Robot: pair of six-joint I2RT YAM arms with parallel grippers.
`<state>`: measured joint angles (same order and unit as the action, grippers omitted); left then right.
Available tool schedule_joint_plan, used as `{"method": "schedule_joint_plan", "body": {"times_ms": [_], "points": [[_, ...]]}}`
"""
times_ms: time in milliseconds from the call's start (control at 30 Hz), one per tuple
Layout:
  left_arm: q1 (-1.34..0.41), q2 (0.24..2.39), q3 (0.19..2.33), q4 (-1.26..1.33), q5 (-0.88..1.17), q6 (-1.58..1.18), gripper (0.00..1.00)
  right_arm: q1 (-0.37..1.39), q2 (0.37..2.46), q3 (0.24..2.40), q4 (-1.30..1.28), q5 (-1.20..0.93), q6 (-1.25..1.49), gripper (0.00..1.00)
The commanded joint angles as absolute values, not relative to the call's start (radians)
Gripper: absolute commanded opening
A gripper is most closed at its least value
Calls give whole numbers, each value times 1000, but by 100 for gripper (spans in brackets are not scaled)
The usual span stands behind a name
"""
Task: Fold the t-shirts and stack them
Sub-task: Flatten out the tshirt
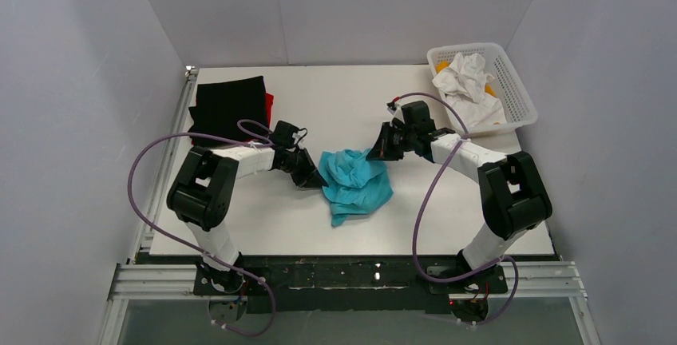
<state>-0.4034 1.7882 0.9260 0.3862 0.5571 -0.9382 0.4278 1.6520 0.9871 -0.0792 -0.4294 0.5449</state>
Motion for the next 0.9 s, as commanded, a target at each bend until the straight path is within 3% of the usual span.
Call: {"method": "schedule_joint_plan", "body": {"times_ms": [0,267,500,867], "points": [[-408,1696,913,200,489,-872,0,436,1610,974,-14,-458,537,1],[-408,1645,939,83,450,-827,0,460,1552,981,-99,-287,469,1],[-408,1410,1041,-306,74,-684,0,452,1441,966,-291,251,412,1],[-402,1137,1184,-565,-235,-577,0,349,1256,925,-396,443,375,1]]}}
